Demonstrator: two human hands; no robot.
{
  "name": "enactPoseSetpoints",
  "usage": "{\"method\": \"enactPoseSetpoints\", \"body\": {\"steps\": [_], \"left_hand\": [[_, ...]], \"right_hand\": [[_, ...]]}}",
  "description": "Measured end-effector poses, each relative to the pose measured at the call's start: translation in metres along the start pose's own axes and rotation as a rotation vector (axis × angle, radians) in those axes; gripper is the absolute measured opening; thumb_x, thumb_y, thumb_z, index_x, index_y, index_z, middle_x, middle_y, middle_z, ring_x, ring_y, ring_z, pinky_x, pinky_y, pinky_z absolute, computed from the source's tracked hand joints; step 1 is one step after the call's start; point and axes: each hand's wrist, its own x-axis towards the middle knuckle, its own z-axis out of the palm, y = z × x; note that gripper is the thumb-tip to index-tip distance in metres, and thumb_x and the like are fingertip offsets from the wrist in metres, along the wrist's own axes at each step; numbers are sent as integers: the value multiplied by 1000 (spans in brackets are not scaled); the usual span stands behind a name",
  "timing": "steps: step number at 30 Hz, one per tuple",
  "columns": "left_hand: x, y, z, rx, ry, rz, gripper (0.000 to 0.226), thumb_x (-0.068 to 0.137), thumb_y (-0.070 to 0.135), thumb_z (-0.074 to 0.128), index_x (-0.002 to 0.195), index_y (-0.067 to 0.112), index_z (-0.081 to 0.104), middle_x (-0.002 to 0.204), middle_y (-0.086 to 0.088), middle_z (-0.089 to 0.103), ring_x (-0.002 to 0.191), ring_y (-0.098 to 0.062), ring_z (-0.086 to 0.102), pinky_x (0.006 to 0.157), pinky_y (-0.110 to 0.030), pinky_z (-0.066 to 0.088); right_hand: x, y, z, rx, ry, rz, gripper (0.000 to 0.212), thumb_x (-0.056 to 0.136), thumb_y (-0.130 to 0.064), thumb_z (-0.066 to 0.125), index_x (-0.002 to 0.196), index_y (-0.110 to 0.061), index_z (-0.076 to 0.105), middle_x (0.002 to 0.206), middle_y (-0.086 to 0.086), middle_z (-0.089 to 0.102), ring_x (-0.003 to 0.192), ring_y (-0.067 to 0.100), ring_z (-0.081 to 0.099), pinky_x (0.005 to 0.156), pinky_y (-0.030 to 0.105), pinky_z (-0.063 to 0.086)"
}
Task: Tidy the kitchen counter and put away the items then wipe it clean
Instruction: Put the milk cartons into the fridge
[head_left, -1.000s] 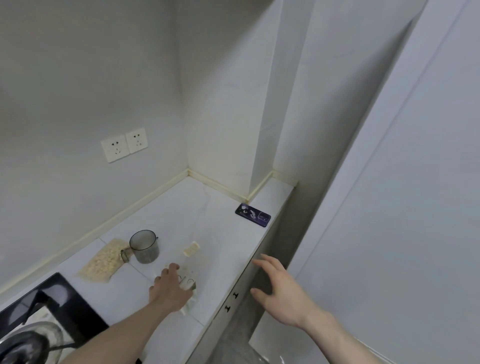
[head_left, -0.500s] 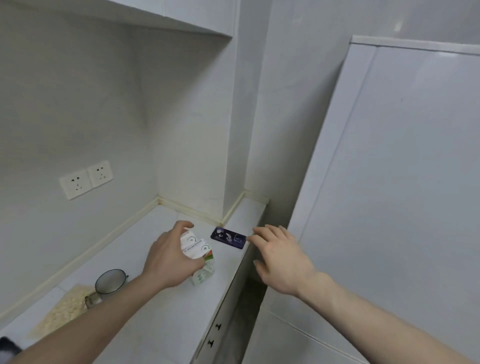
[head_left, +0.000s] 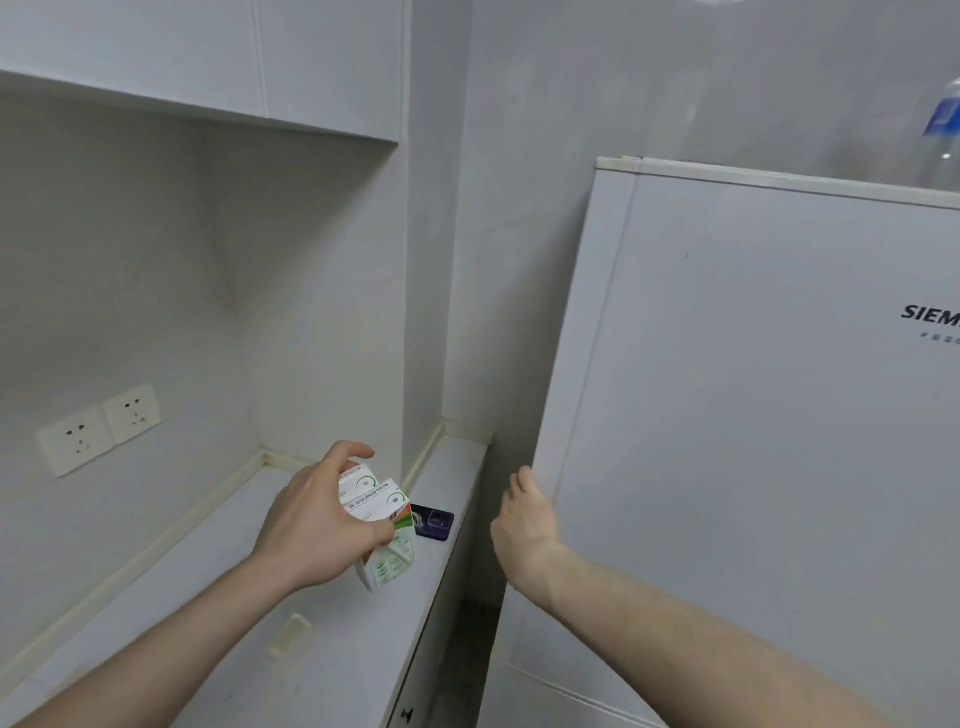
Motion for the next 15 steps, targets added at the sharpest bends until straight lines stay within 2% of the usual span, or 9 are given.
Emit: {"method": "enactPoseSetpoints", "body": {"steps": [3,9,15], "left_hand": [[-8,-6,1,-20,-22,-21,80,46,44,79,118,49,45,104,18,62,78,-13,66,68,-37,57],[-30,-16,0,19,-35,-70,81,48,46,79,121,48,45,104,15,62,92,-8,59,70,-32,47],[-64,-12,-5,43,-49,-102,81,45,49,79,119,48,46,105,13,62,91,-15,62,73,-37,57]], "right_hand": [[3,-1,7,4,18,0,54,101,-40,55,146,-10,50,156,12,42,147,36,28,122,49,8],[-16,-22,14,41,101,-109,37,102,-33,54,131,-11,62,136,11,57,127,30,47,112,43,25],[-77,-51,10,113,161,-210,33,100,-30,55,125,-10,64,125,13,61,117,32,50,107,43,27]]}}
